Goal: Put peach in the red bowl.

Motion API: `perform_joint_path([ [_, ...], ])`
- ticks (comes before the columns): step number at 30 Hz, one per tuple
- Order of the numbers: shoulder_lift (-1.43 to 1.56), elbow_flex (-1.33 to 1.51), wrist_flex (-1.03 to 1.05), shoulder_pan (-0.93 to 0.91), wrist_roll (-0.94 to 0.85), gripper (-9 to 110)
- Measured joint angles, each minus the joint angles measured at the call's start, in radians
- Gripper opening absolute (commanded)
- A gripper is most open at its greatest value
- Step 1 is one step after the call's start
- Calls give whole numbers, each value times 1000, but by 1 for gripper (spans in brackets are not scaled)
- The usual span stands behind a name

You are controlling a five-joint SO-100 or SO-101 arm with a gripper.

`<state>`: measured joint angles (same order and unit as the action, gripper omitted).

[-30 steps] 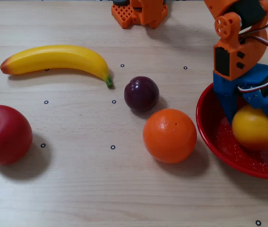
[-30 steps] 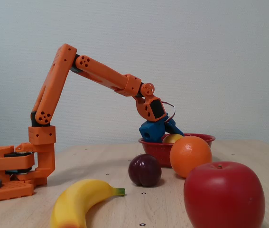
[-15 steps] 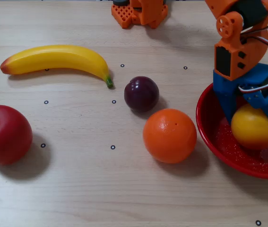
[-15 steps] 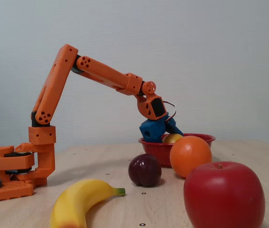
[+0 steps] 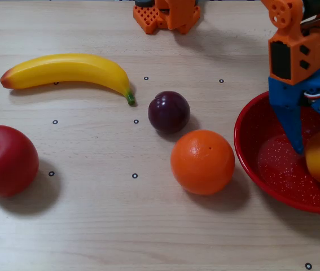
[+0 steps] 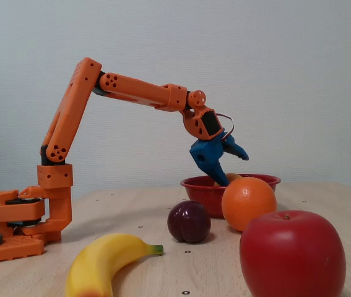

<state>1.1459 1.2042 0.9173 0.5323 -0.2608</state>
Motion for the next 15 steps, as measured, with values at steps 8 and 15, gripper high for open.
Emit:
perform_joint_path([
  [8,0,-98,20,-21,-15,41],
  [15,8,-225,35,-107,-15,29],
])
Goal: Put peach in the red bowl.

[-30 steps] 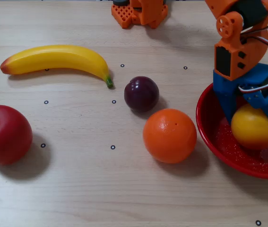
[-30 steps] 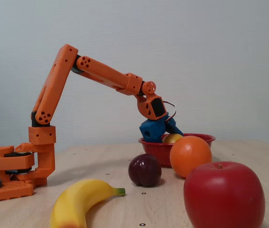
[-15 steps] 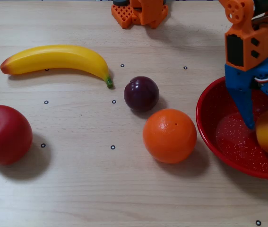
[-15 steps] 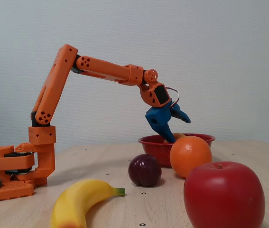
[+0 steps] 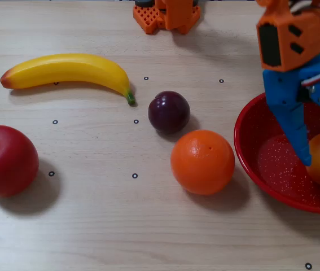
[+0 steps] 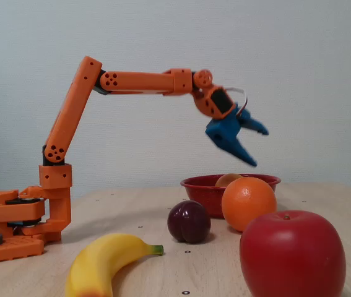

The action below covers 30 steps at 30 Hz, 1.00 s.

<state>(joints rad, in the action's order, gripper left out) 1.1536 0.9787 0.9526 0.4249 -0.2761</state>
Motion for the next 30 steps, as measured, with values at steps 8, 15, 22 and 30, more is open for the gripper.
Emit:
perform_joint_path([
  [8,183,17,0,-91,0,0],
  [15,337,118,44,-141,0,0],
  [22,522,233,124,-179,25,0],
  [30,795,471,141,-285,83,0],
])
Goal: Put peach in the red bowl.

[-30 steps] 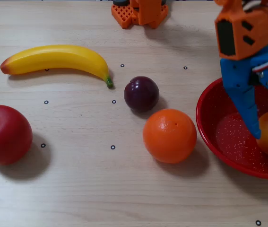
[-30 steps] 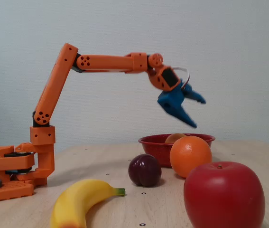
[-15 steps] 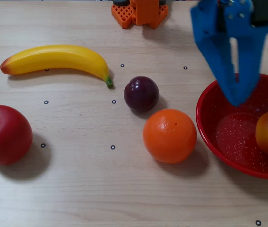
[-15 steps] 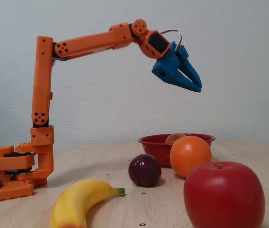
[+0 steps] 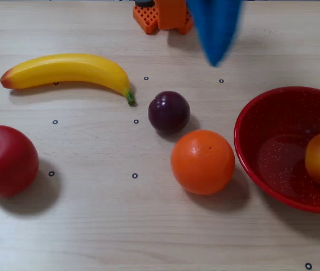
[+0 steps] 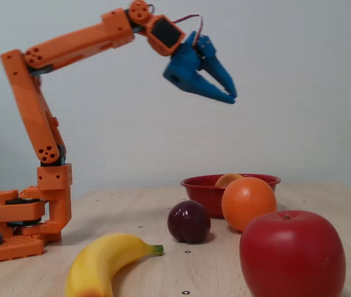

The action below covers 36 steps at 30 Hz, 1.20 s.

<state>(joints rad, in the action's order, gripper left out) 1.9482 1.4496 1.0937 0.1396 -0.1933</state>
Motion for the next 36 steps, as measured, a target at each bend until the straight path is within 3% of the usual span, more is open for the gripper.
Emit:
perform_joint_path([
  [13,588,431,58,-72,52,0],
  [26,1043,710,256,-97,72,0],
  [36,1150,1177,-104,-95,72,0],
])
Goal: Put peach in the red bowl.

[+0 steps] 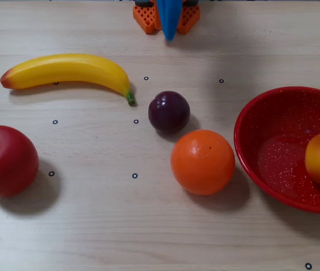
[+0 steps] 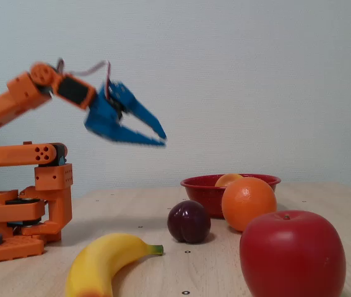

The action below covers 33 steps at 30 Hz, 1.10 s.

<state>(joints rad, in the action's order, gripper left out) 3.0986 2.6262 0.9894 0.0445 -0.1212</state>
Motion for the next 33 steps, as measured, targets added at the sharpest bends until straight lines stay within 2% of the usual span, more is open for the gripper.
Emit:
perform_joint_path([
  [10,120,393,-97,0,28,0],
  [20,213,515,-144,0,86,0],
  [33,215,518,-143,0,86,0],
])
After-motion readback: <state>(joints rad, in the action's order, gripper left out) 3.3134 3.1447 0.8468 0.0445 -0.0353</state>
